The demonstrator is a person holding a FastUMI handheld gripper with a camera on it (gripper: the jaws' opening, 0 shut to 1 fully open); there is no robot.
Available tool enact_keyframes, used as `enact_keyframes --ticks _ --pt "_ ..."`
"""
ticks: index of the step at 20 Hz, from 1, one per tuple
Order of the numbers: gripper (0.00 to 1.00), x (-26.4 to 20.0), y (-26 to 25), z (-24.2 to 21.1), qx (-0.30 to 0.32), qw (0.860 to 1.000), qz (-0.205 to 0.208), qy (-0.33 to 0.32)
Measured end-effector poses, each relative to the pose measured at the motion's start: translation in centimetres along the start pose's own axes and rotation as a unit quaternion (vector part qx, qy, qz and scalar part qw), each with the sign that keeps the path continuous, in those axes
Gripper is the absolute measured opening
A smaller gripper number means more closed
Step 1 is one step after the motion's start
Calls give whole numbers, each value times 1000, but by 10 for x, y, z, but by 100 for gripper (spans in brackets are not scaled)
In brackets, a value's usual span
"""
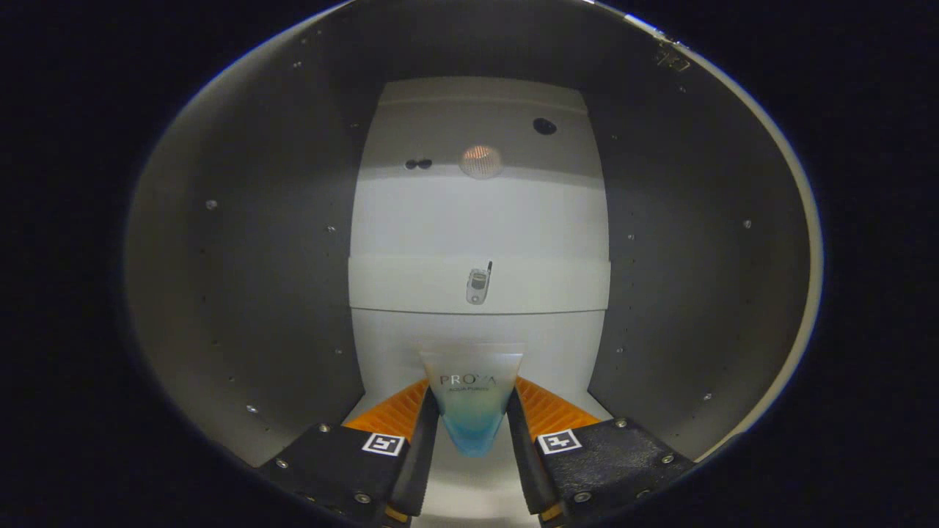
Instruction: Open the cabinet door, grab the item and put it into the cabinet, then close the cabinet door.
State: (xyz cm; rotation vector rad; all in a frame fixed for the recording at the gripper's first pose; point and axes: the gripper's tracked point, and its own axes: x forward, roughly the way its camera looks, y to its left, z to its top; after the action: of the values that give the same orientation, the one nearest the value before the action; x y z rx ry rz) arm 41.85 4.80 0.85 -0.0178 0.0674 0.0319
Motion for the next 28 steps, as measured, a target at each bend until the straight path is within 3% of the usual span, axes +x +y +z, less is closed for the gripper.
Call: enact_keyframes --ticks 7,25,28 --pt "52 21 1 -45 6 999 8 36" --pt "57 1 -3 -57 26 998 -3 64" --pt "74 0 -5 -56 17 998 -6 58"
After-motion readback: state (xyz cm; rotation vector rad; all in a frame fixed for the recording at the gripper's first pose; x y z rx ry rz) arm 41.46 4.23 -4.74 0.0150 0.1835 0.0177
